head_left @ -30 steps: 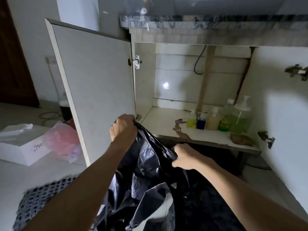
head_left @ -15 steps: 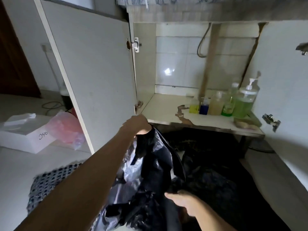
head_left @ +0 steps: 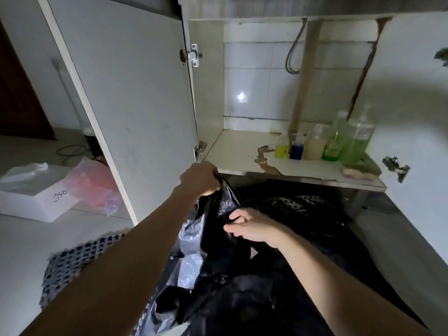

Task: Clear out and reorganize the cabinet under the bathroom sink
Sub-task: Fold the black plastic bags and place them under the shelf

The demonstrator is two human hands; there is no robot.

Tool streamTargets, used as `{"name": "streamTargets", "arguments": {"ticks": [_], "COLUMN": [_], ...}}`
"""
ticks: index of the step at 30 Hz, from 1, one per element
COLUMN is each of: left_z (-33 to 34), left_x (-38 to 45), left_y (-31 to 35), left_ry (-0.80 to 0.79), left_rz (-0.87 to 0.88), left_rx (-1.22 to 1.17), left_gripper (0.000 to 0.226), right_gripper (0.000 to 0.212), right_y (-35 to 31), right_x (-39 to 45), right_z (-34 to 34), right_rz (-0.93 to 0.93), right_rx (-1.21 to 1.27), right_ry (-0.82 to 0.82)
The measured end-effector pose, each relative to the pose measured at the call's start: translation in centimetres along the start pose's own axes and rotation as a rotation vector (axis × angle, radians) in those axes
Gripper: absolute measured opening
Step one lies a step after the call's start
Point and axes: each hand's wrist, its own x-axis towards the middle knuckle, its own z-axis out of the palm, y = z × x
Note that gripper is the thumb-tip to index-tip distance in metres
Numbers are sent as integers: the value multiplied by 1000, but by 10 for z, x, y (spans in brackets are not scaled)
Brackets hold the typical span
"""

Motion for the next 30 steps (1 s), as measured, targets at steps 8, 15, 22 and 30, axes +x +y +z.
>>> {"name": "streamTargets", "arguments": {"ticks": [8, 15, 22, 30], "left_z": [-64, -107, -66, 8], "left_x": [-10, -30, -45, -21], "left_y": [52, 136, 198, 203], "left_ry": [259, 137, 8, -11], "left_rz": [147, 382, 568, 312], "left_rx": [-370, -277, -77, -306], "left_gripper": [6, 29, 51, 24], "right_gripper": [101, 28, 50, 13], "right_y": [0, 34, 16, 69], "right_x": [-29, -62, -113, -143], "right_z": [-106, -169, -194, -233], "right_rz": [82, -4, -274, -145], "right_rx": [-316, -213, -284, 76], "right_ry": [362, 874, 802, 1024]}}
